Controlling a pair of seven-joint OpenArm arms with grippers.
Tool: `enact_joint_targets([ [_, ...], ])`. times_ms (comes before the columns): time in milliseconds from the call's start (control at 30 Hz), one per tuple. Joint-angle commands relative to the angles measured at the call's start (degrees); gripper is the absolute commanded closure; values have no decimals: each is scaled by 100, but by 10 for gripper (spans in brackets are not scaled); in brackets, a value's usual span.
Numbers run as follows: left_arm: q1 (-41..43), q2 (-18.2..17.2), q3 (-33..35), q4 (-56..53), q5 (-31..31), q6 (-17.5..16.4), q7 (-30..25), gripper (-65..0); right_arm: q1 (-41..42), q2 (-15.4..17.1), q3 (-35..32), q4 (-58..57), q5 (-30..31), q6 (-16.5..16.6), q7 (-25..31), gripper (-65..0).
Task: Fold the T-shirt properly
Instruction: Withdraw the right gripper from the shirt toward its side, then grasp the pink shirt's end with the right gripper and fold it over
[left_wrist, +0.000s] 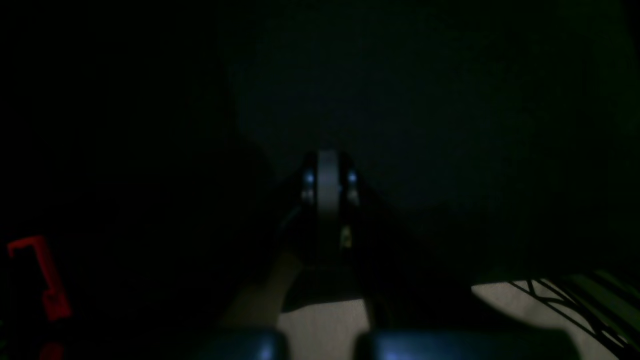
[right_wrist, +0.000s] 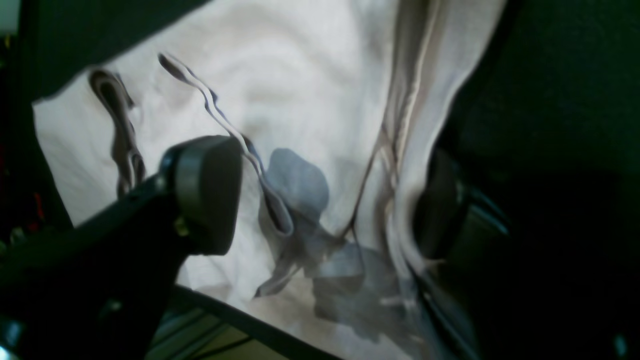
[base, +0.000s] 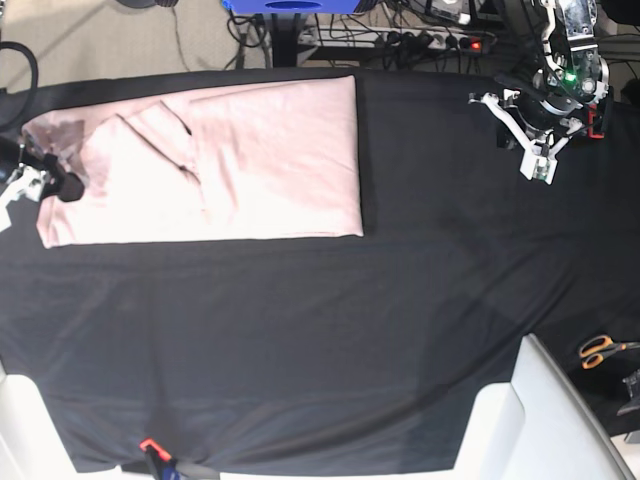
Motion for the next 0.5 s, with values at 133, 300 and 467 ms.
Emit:
enact_joint_targets([
  [133,17,-63,-20,-66,-35,-6,-84,0,-136,-15,-509,-125,-624,-252,-683,-380],
  [300,17,-63,-20,-154,-35,-6,-146,0,-136,-15,-746,-125,-624,-252,-665,-359],
  [467,210,-63,-11,-154,-35,-6,-629,0,-128,-24,-755,-125,-624,-252,-454,0],
])
